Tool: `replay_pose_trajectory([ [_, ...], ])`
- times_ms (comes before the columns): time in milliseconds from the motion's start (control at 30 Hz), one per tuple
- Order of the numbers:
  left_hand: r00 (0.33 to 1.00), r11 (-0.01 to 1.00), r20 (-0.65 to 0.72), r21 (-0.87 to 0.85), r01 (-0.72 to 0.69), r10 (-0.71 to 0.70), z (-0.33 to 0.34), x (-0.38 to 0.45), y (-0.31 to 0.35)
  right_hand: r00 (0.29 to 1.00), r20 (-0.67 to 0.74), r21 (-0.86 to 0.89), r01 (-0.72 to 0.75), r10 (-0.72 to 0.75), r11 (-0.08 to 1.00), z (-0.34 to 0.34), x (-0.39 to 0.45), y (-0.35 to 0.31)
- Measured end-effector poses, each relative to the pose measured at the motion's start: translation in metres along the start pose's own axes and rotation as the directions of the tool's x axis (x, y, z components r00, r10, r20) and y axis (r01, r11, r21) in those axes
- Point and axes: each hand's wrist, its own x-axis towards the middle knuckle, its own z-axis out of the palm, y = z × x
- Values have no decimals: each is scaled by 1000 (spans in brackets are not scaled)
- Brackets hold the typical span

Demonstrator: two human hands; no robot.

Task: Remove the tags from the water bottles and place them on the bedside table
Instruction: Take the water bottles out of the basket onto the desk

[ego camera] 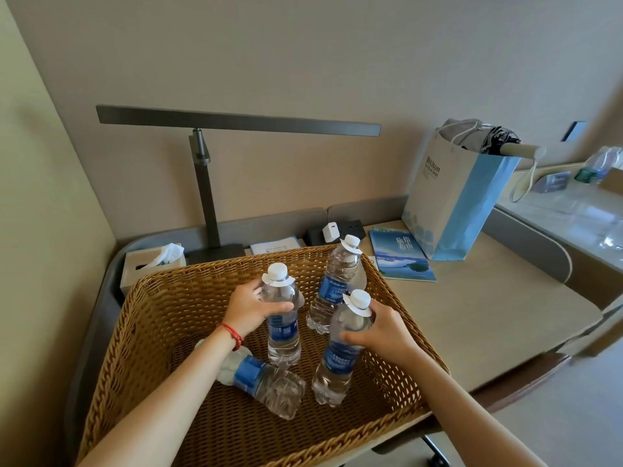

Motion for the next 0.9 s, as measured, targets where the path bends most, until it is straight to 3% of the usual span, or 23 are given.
replay_pose_trajectory([
  [167, 999, 1000, 42, 5, -26, 26, 0, 0, 5, 998, 60, -11, -18, 19, 1000, 5, 0, -2],
  [900, 981, 983, 76, -44, -176, 179, -10, 24, 70, 994, -101, 112, 59, -47, 992, -59, 11, -43],
])
